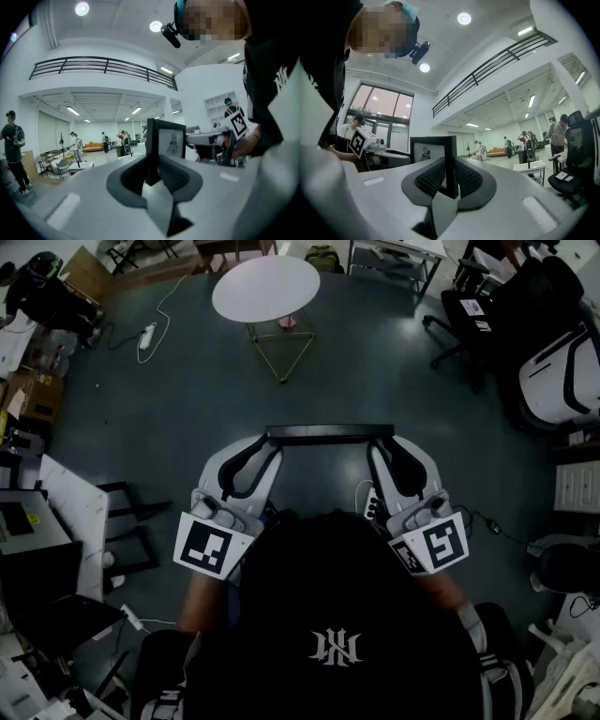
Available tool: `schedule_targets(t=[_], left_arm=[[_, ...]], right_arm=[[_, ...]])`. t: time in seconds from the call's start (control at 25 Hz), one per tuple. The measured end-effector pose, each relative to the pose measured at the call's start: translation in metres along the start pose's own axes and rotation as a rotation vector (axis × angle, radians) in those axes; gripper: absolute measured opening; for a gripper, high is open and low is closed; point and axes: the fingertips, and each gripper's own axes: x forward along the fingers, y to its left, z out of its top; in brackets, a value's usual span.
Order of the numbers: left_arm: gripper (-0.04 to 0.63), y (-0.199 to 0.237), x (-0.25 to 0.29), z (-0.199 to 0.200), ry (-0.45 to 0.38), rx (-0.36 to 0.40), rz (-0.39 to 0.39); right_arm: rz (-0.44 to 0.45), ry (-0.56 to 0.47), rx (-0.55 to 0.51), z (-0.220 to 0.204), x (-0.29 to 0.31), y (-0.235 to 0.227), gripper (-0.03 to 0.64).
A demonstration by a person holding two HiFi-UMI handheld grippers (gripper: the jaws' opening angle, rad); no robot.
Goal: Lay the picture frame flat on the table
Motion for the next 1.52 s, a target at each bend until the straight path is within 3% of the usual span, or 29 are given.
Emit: schedule_targets(t=[0.68, 1.2, 1.52], left_arm=[[0.074, -0.023, -0.005, -0.011, 0.055, -0.011, 0.044], [0.074, -0.062, 0.014, -0.019, 0.075, -0.007, -0.002], [0.072, -0.059, 0.034, -0.024, 0.087, -0.024, -0.037]], right_arm=[[0.042, -0.006, 0.050, -0.015, -0.019, -0.002, 0.063], [-0.005, 0.013, 0.071, -0.027, -0.053, -0.029, 0.063], [-0.041, 0.041, 0.078, -0.033, -0.050, -0.043, 0.063]])
